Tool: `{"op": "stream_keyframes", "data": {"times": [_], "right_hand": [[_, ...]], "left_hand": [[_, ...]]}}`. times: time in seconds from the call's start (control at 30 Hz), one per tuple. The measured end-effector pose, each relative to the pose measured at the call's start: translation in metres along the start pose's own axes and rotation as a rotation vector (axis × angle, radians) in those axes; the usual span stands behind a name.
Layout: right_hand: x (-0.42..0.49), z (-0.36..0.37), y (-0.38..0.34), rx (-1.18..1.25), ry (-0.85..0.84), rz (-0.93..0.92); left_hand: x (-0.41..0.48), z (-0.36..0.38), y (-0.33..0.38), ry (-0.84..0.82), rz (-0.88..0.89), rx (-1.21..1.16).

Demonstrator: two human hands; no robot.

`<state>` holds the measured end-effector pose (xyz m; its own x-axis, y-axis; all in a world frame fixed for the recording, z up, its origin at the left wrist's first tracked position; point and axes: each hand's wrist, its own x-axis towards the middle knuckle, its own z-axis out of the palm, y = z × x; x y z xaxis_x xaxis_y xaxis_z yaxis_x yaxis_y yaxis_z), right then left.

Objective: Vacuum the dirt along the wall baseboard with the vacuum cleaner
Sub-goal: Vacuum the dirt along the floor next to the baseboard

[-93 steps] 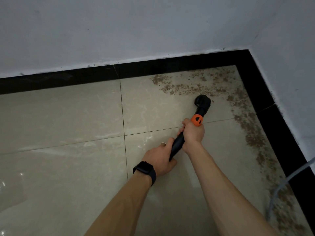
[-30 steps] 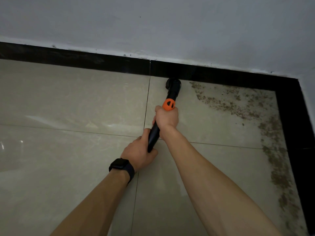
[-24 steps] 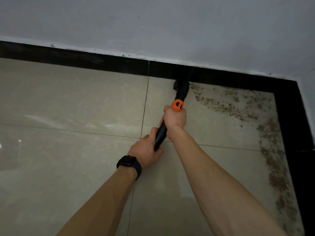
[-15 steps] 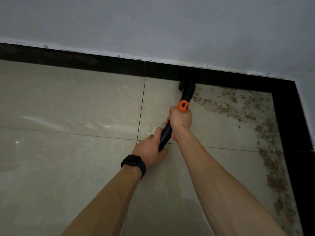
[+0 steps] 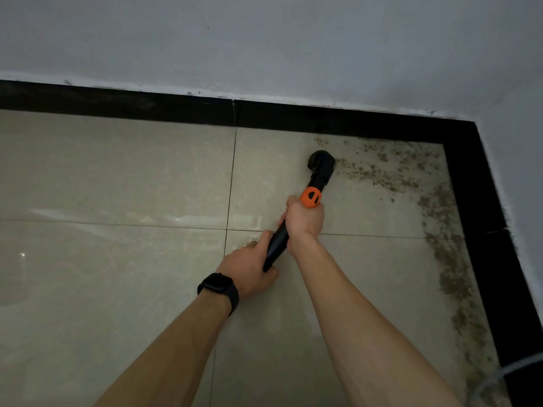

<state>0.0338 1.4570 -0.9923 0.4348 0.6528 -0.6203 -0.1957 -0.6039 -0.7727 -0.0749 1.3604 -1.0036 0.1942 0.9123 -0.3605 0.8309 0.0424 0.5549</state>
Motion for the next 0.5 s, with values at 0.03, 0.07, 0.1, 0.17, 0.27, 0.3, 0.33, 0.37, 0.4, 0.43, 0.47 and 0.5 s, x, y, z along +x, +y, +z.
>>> {"op": "stream_keyframes", "data": {"times": [0.03,0.07,0.1,0.17,0.27,0.3,0.33,0.37,0.4,0.43,0.47,0.5], "right_hand": [[-0.002,-0.005,0.002,0.005,0.004,0.008],[-0.003,-0.010,0.004,0.014,0.009,0.015],[-0.005,-0.015,0.005,0.022,0.014,0.020],[-0.006,-0.025,0.006,0.034,0.025,0.027],[-0.005,-0.040,0.005,0.050,0.045,0.031],[-0.004,-0.045,0.004,0.054,0.051,0.033],[-0.003,-0.050,0.003,0.056,0.058,0.032],[-0.002,-0.056,0.002,0.056,0.063,0.031],[0.000,-0.061,0.000,0.055,0.068,0.032],[0.002,-0.067,-0.002,0.056,0.072,0.035],[0.005,-0.073,-0.004,0.059,0.075,0.039],[0.007,-0.078,-0.005,0.060,0.079,0.041]], "left_hand": [[-0.003,0.001,0.002,-0.012,0.006,0.009],[-0.005,0.003,0.004,-0.023,0.014,0.018],[-0.007,0.004,0.006,-0.033,0.021,0.026],[-0.010,0.007,0.012,-0.049,0.030,0.038],[-0.010,0.012,0.024,-0.068,0.057,0.071],[-0.009,0.014,0.028,-0.076,0.067,0.078],[-0.008,0.016,0.032,-0.082,0.078,0.081],[-0.007,0.019,0.037,-0.089,0.088,0.082],[-0.005,0.021,0.041,-0.095,0.098,0.086],[-0.003,0.022,0.046,-0.102,0.107,0.088],[-0.001,0.024,0.050,-0.109,0.115,0.089],[0.001,0.026,0.055,-0.115,0.123,0.090]]}}
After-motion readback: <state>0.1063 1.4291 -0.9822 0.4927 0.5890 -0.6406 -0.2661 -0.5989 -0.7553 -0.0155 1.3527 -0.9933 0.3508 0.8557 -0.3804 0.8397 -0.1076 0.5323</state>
